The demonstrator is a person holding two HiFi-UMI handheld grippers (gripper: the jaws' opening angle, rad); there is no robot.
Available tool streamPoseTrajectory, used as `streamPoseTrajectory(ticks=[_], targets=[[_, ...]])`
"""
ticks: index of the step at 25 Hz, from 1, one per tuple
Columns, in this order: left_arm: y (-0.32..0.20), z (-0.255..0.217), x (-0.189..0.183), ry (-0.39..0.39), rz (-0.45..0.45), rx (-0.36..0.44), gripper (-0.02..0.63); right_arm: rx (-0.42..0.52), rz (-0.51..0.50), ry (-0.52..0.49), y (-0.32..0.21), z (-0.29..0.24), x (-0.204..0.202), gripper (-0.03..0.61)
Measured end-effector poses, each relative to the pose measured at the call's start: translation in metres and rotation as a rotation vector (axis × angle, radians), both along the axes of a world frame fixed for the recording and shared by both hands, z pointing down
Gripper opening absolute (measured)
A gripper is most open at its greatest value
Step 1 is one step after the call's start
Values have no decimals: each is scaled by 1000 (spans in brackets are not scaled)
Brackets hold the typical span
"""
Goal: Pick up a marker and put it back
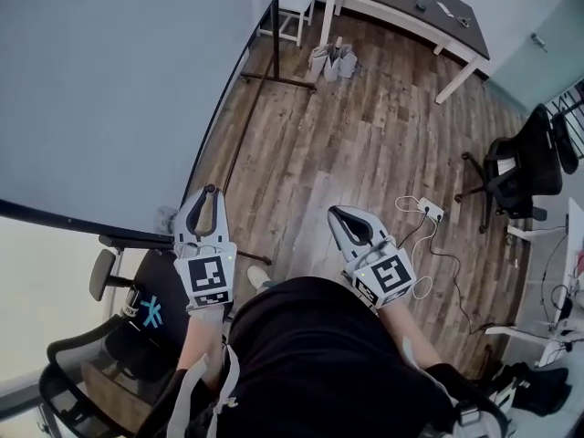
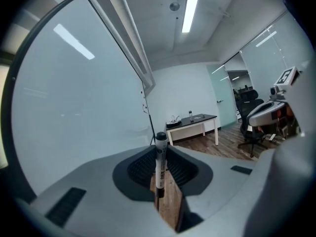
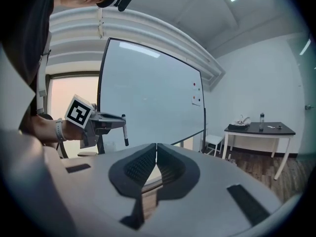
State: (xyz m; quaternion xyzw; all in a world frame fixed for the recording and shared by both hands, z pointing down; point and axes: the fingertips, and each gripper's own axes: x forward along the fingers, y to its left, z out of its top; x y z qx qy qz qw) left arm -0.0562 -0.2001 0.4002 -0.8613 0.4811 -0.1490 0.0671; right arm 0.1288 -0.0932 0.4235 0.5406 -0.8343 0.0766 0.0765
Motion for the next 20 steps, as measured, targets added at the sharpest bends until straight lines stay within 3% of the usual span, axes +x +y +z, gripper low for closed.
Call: streamPoseTrajectory(ticks=[20], targets=[[54,20,155,81,378,-100,75,-13,285,3,82,-1,105,17]])
